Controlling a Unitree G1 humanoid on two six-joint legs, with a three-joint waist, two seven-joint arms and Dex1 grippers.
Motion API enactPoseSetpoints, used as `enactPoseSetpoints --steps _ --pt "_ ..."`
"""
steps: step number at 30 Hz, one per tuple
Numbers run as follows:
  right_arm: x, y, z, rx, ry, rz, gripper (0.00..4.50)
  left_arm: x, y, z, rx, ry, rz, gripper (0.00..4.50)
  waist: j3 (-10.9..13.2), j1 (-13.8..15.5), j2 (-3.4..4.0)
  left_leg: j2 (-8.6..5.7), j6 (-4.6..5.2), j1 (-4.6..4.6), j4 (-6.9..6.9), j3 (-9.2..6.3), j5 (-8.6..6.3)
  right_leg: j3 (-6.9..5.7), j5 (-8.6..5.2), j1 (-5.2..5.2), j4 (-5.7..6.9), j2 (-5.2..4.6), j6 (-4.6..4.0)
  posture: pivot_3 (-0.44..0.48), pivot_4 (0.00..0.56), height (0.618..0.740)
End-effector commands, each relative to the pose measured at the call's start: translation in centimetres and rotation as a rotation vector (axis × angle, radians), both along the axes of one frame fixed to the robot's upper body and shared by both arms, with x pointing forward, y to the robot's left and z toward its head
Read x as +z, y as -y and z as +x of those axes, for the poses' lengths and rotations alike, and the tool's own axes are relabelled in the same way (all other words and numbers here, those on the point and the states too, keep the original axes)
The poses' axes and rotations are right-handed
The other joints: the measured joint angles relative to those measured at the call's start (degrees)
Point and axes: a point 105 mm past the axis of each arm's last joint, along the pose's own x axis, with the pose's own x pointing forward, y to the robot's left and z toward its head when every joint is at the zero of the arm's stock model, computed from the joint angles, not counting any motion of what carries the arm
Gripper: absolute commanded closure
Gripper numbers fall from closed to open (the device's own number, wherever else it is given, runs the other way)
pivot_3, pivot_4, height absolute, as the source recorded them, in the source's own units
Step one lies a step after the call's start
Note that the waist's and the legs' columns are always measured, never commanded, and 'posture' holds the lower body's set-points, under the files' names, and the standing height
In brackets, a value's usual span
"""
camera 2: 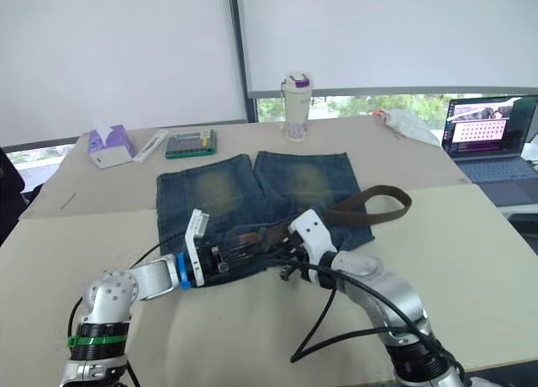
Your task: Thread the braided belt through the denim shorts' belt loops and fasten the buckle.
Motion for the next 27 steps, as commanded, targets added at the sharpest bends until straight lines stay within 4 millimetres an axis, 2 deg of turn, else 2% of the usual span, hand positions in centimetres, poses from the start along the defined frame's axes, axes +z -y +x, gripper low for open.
enactPoseSetpoints --steps 1,3,5,11,15,20,27 --pt "-0.1 6.4 2.2 -0.285 0.020 -0.096 4.49 0.9 -4.3 0.3 0.128 0.052 0.054 4.50 0.00 0.04 0.00 0.00 0.01 0.00 0.00 0.00 -0.01 0.00 0.00 0.00 0.00 -0.01 0.00 0.000 0.150 0.740" --pt "-0.1 6.1 2.2 -0.276 0.017 -0.077 4.49 0.8 -3.8 0.3 0.110 0.081 0.089 4.50 0.00 0.16 -0.01 -0.04 0.26 0.00 0.00 -0.01 -0.15 -0.02 0.00 0.01 0.00 -0.03 0.00 0.000 0.150 0.740" --pt "0.1 5.9 2.4 -0.269 0.021 -0.069 4.50 0.7 -3.3 0.4 0.101 0.095 0.097 3.49 0.00 0.21 -0.01 -0.07 0.26 0.00 0.01 -0.01 -0.15 -0.02 0.00 0.03 -0.03 -0.04 0.00 0.000 0.150 0.740" --pt "0.2 5.3 2.5 -0.251 0.027 -0.058 4.50 0.1 -2.5 1.0 0.109 0.124 0.123 1.52 0.01 1.21 0.00 -0.11 0.24 0.05 0.01 0.04 -0.13 -0.02 0.01 0.10 -0.08 -0.07 -0.02 0.000 0.150 0.740" --pt "0.2 5.0 2.4 -0.246 0.030 -0.054 4.50 -0.2 -1.8 1.0 0.081 0.134 0.127 1.52 0.01 0.93 -0.02 -0.09 0.24 0.06 0.01 0.07 -0.13 0.00 0.01 0.10 -0.05 -0.04 -0.02 0.000 0.150 0.740" --pt "0.2 4.8 2.4 -0.245 0.032 -0.052 4.50 0.6 -0.2 1.0 0.029 0.154 0.074 1.52 0.02 1.01 -0.03 -0.09 0.29 0.05 0.02 0.06 -0.16 -0.02 0.02 0.11 -0.05 -0.05 -0.02 0.000 0.150 0.740" --pt "0.3 4.6 2.1 -0.242 0.036 -0.049 4.50 0.0 2.8 2.7 0.033 0.131 0.056 1.52 0.02 0.95 -0.05 -0.10 0.27 0.07 0.04 0.07 -0.15 -0.01 0.02 0.15 -0.05 -0.03 -0.02 0.000 0.150 0.740"
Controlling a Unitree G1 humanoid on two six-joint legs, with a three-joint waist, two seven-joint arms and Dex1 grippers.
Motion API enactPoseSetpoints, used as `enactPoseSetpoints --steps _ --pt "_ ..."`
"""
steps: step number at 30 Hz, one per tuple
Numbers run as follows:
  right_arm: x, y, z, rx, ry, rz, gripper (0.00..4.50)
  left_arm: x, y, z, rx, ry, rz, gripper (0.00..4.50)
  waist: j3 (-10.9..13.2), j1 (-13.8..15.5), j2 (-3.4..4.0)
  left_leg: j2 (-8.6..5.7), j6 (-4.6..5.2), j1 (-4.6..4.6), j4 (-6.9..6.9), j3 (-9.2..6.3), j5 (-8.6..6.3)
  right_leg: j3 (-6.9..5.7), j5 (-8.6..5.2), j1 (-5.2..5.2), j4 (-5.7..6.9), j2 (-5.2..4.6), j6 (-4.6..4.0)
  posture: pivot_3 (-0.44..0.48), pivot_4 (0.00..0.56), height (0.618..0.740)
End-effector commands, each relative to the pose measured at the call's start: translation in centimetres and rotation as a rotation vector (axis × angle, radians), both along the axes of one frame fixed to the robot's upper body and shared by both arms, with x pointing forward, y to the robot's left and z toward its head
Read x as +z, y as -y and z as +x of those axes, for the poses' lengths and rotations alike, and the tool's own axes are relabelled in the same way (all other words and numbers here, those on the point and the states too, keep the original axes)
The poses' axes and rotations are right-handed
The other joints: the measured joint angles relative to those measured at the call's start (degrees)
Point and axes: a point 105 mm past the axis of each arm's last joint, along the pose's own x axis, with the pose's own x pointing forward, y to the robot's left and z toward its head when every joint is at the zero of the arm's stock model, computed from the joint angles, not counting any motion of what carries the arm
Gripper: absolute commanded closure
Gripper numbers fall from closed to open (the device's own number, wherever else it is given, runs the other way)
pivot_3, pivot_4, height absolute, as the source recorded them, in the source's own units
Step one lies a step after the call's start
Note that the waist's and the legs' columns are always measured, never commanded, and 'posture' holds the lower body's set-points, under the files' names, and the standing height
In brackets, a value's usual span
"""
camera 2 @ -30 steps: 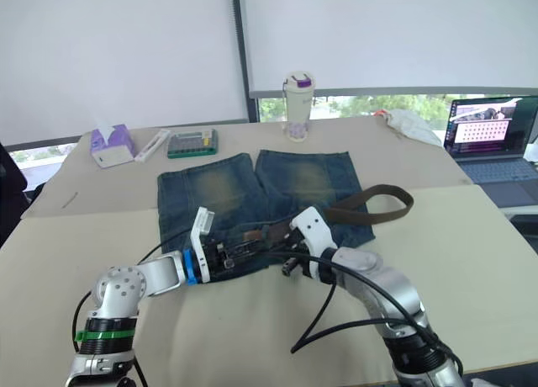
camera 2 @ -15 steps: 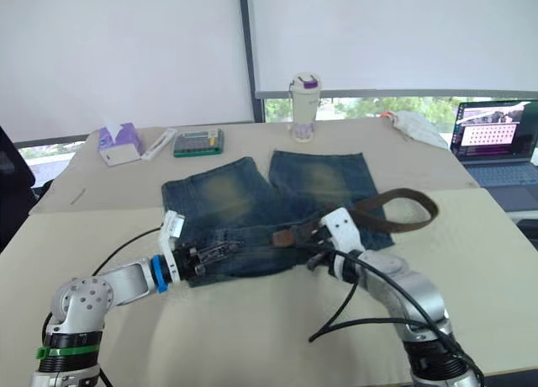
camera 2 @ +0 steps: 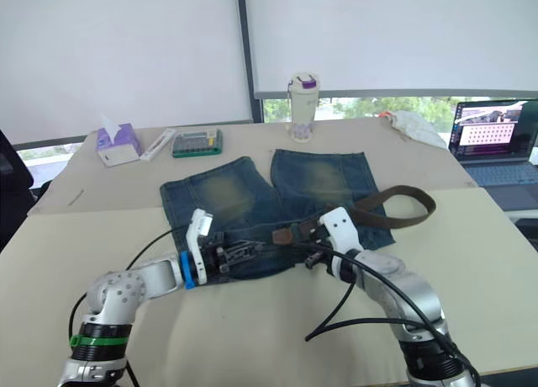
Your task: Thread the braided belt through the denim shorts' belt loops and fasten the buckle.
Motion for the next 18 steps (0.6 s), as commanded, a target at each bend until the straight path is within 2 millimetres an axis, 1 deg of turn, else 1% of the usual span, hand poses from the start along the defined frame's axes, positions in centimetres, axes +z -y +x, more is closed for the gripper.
enactPoseSetpoints --steps 1,6,9,15,18 --pt "1.0 -0.4 -0.2 0.010 0.047 -0.002 4.50 0.7 0.7 1.3 0.033 0.036 -0.006 1.52 0.00 0.01 -0.02 0.00 0.00 0.00 0.01 0.00 0.00 0.00 0.00 0.00 0.01 0.00 0.00 0.000 0.150 0.740" --pt "1.1 -0.4 -0.2 0.000 0.051 -0.003 4.50 0.7 1.7 2.0 0.032 0.025 -0.027 1.52 0.00 -0.09 -0.01 -0.01 -0.03 0.00 0.01 0.02 0.02 0.00 0.00 0.00 0.01 0.02 0.00 0.000 0.150 0.740" --pt "1.2 -0.5 -0.2 0.000 0.054 -0.002 4.50 0.7 2.4 2.2 0.028 0.017 -0.048 2.35 0.00 -0.03 -0.02 0.00 -0.04 0.00 0.02 0.01 0.02 0.00 0.00 0.00 0.01 0.01 0.00 0.000 0.150 0.740" --pt "1.4 -0.2 0.1 -0.013 0.061 -0.005 4.50 0.1 3.0 1.9 0.012 0.011 -0.035 4.44 0.00 -0.06 -0.02 -0.01 -0.04 0.00 0.03 0.01 0.03 0.00 0.00 0.00 0.01 0.03 0.00 0.000 0.150 0.740" --pt "1.4 -0.1 0.2 -0.016 0.062 -0.005 4.50 0.3 3.0 2.2 0.026 0.007 -0.052 4.48 0.00 0.00 -0.02 -0.01 -0.04 0.00 0.05 0.01 0.02 0.00 0.00 0.02 0.00 0.01 0.01 0.000 0.150 0.740"
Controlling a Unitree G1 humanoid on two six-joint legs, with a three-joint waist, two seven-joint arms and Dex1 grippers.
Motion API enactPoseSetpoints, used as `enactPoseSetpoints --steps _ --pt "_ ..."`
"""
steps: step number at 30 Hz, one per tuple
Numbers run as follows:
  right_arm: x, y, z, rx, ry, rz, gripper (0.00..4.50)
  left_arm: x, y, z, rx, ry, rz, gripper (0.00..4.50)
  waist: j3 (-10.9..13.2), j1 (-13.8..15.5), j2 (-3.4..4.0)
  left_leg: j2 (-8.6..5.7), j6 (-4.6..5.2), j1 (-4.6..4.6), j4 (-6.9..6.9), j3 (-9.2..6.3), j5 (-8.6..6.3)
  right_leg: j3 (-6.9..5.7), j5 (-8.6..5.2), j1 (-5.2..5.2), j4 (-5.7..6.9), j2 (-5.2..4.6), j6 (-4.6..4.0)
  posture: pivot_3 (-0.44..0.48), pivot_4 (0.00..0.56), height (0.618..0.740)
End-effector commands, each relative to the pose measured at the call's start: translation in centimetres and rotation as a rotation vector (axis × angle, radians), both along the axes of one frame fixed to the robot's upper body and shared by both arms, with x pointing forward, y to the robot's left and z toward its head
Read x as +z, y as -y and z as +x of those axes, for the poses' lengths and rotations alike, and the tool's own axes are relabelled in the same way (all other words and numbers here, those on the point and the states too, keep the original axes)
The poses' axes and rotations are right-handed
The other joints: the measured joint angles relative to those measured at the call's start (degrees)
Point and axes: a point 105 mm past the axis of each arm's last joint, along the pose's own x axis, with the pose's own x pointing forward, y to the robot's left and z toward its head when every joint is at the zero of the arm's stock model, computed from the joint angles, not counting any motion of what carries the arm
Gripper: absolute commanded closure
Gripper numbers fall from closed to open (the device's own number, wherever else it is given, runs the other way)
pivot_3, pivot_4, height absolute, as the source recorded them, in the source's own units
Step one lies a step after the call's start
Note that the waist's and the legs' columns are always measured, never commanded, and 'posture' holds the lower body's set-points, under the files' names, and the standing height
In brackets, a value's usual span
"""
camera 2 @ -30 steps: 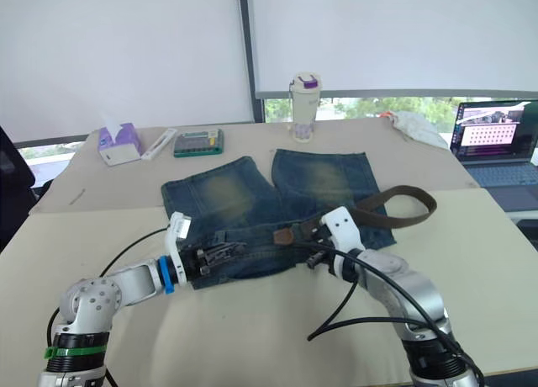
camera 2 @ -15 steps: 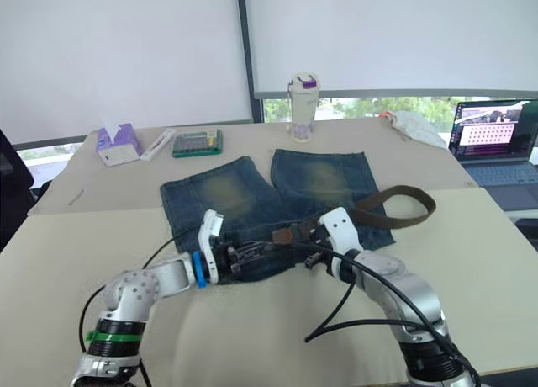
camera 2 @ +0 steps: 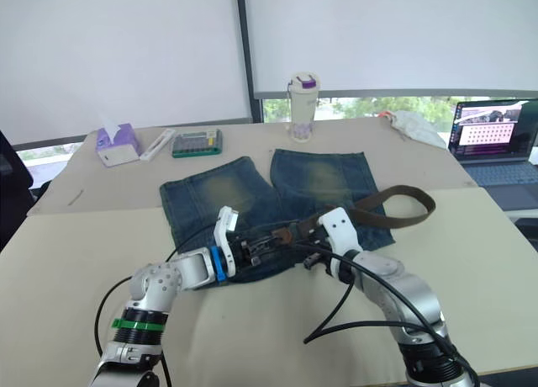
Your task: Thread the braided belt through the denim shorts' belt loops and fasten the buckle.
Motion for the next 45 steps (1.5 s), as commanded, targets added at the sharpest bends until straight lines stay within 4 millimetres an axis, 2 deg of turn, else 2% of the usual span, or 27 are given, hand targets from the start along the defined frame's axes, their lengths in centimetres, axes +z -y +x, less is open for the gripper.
enactPoseSetpoints --steps 1,3,5,7,9,13,15,22,26,30,34,37,40,45 --pt "1.4 0.1 0.4 -0.016 0.058 0.003 4.50 1.2 -0.2 0.5 0.022 0.033 -0.033 4.48 0.00 0.02 0.00 0.00 0.00 0.00 0.00 0.00 0.00 0.00 0.00 0.00 0.00 0.00 0.00 0.000 0.150 0.740" --pt "1.5 0.4 0.6 -0.041 0.063 0.008 4.50 1.6 -1.0 0.7 0.047 0.032 -0.048 4.48 0.00 -0.07 0.00 0.01 0.00 0.00 0.00 0.00 0.00 0.00 0.00 -0.01 0.01 0.02 0.00 0.000 0.150 0.740" --pt "1.8 1.2 1.1 -0.100 0.071 0.018 4.50 2.0 -2.9 0.8 0.092 0.027 -0.058 4.48 0.00 -0.17 0.00 0.01 0.00 0.00 0.00 0.00 0.00 0.00 0.00 -0.02 0.02 0.03 0.00 0.000 0.150 0.740" --pt "1.9 2.5 1.9 -0.175 0.081 0.011 4.50 2.4 -5.7 0.3 0.141 0.004 -0.089 4.48 0.00 -0.52 0.01 0.04 0.00 0.00 -0.01 -0.01 0.00 0.01 0.00 -0.06 0.06 0.04 0.00 0.000 0.150 0.740" --pt "2.1 3.3 2.3 -0.214 0.087 0.011 4.50 2.6 -7.2 -0.1 0.170 -0.015 -0.106 4.48 -0.01 -0.82 0.01 0.10 -0.01 0.00 -0.01 -0.01 0.00 0.02 0.00 -0.11 0.11 0.05 0.00 0.000 0.150 0.740" --pt "2.3 4.8 2.7 -0.280 0.100 0.004 4.50 2.1 -9.9 -0.9 0.218 -0.063 -0.101 4.48 -0.01 -0.34 0.01 0.03 0.01 -0.01 0.00 -0.08 -0.01 -0.03 0.00 -0.06 0.06 -0.03 0.00 0.000 0.150 0.740" --pt "2.6 5.6 2.8 -0.308 0.109 0.005 4.50 1.2 -12.3 -1.6 0.269 -0.107 -0.083 4.48 -0.01 -0.71 0.02 0.02 0.02 -0.01 0.01 -0.05 -0.01 0.01 0.01 -0.07 0.06 -0.03 0.02 0.000 0.150 0.740" --pt "2.9 7.2 2.8 -0.347 0.112 -0.014 4.50 -0.2 -15.9 -3.1 0.353 -0.176 -0.061 4.48 -0.02 -1.03 0.03 0.10 0.01 0.00 -0.05 -0.06 -0.01 0.01 0.01 -0.15 0.09 0.07 0.01 0.000 0.150 0.740" --pt "2.9 7.9 2.7 -0.361 0.113 -0.026 4.50 -0.3 -17.4 -2.4 0.430 -0.181 -0.083 4.48 -0.02 -0.84 0.03 0.06 0.03 0.00 -0.05 -0.06 -0.02 0.00 0.01 -0.13 0.07 0.00 0.01 0.000 0.150 0.740" --pt "3.1 8.2 2.8 -0.377 0.118 -0.034 4.50 -0.9 -19.9 -1.3 0.556 -0.202 -0.083 4.48 -0.02 -0.90 0.03 0.06 0.02 0.00 -0.05 -0.05 -0.02 0.00 0.01 -0.14 0.07 0.01 0.01 0.000 0.150 0.740" --pt "3.1 7.9 2.9 -0.384 0.122 -0.030 4.50 -0.9 -19.7 -1.6 0.520 -0.214 -0.086 4.48 -0.02 -1.04 0.03 0.07 0.01 0.00 -0.05 -0.05 -0.01 0.01 0.01 -0.15 0.07 0.03 0.01 0.000 0.150 0.740" --pt "3.2 7.6 2.9 -0.379 0.124 -0.020 4.50 -1.0 -17.9 -2.8 0.406 -0.217 -0.065 4.48 -0.02 -1.08 0.03 0.12 0.01 0.00 -0.07 -0.05 -0.01 0.01 0.01 -0.18 0.08 0.03 0.00 0.000 0.150 0.740" --pt "3.2 5.6 2.4 -0.291 0.111 0.030 4.50 -0.8 -15.5 -3.9 0.296 -0.226 -0.089 4.48 -0.02 -1.04 0.04 0.12 0.02 0.00 -0.07 -0.05 -0.02 0.04 0.01 -0.18 0.07 0.02 0.00 0.000 0.150 0.740" --pt "2.5 4.5 1.9 -0.235 0.093 0.007 4.50 0.7 -13.9 -3.3 0.263 -0.202 -0.165 4.48 -0.02 -0.83 0.03 0.12 0.05 -0.01 -0.07 -0.06 -0.04 0.03 0.01 -0.15 0.06 -0.01 0.01 0.000 0.150 0.740"
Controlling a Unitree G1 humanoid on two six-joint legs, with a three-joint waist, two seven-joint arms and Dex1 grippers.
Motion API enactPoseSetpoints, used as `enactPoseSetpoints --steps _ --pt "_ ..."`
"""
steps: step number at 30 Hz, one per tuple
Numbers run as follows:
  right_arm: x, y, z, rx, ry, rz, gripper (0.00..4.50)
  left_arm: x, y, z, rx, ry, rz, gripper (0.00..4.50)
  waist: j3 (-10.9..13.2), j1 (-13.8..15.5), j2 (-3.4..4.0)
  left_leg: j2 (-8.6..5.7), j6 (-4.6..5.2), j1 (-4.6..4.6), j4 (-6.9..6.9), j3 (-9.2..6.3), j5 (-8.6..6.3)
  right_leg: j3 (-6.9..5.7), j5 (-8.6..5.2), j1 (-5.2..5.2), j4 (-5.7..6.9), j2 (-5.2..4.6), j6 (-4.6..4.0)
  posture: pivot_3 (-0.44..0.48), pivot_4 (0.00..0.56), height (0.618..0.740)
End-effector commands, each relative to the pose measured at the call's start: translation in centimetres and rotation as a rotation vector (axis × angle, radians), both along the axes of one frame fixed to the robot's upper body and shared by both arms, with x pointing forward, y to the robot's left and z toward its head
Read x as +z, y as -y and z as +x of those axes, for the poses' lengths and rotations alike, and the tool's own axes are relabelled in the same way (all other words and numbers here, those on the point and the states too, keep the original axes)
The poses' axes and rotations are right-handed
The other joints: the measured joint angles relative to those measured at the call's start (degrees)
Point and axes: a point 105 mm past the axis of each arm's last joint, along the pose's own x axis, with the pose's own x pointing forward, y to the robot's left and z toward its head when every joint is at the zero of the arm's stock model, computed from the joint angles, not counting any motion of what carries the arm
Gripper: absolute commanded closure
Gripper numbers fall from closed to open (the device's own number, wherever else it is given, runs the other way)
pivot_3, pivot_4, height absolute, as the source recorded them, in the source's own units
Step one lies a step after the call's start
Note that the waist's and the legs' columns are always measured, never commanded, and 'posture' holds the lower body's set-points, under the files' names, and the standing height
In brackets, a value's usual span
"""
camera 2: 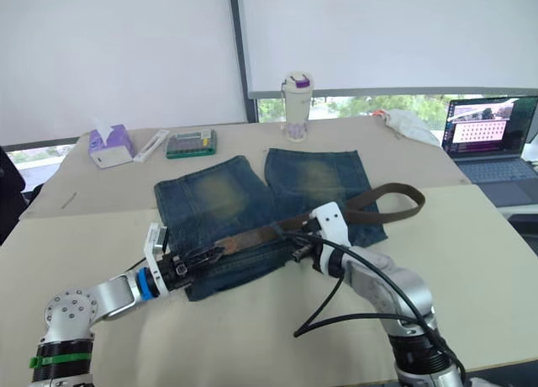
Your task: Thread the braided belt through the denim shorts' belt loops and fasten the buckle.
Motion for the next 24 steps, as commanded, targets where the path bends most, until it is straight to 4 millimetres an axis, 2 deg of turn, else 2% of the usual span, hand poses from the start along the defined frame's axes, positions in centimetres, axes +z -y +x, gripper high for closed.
enactPoseSetpoints --steps 1,7,13,16,19,24 --pt "1.5 6.2 1.6 -0.256 0.092 -0.133 4.50 1.0 -3.3 1.2 0.156 0.008 0.030 4.48 0.00 0.15 0.00 -0.01 0.00 0.00 0.00 -0.01 0.00 0.00 0.00 0.00 -0.01 -0.01 0.00 0.000 0.150 0.740" --pt "0.9 6.2 1.2 -0.219 0.106 -0.220 4.50 2.7 -2.3 2.2 0.148 0.014 -0.040 4.48 0.00 0.24 0.00 -0.03 -0.01 0.00 0.00 -0.01 0.00 0.00 0.00 0.00 0.00 -0.03 0.00 0.000 0.150 0.740" --pt "1.4 5.1 1.2 -0.142 0.210 -0.303 4.50 2.0 -0.2 2.3 0.091 -0.041 0.006 4.48 0.00 0.43 -0.01 -0.08 -0.33 0.00 0.01 0.01 0.18 0.01 0.00 0.01 -0.01 -0.04 0.01 0.000 0.150 0.740" --pt "0.8 4.3 0.7 -0.064 0.239 -0.371 4.50 2.1 0.6 2.4 0.069 -0.048 0.008 4.48 0.01 0.70 -0.03 -0.11 -0.38 0.00 0.02 0.02 0.21 0.00 0.00 0.03 -0.02 -0.05 0.01 0.000 0.150 0.740" --pt "0.8 3.9 0.1 -0.048 0.210 -0.306 4.50 2.3 1.0 2.5 0.061 -0.046 0.007 4.48 0.01 0.80 -0.04 -0.11 -0.40 0.00 0.03 0.03 0.23 0.00 0.00 0.04 -0.03 -0.04 0.01 0.000 0.150 0.740" --pt "1.3 4.6 -0.9 -0.061 0.185 -0.276 2.80 2.4 1.0 2.8 0.059 -0.054 0.005 4.50 0.01 1.16 -0.06 -0.11 -0.40 -0.01 0.05 0.04 0.23 0.02 0.00 0.06 -0.04 -0.05 0.01 0.000 0.150 0.740"
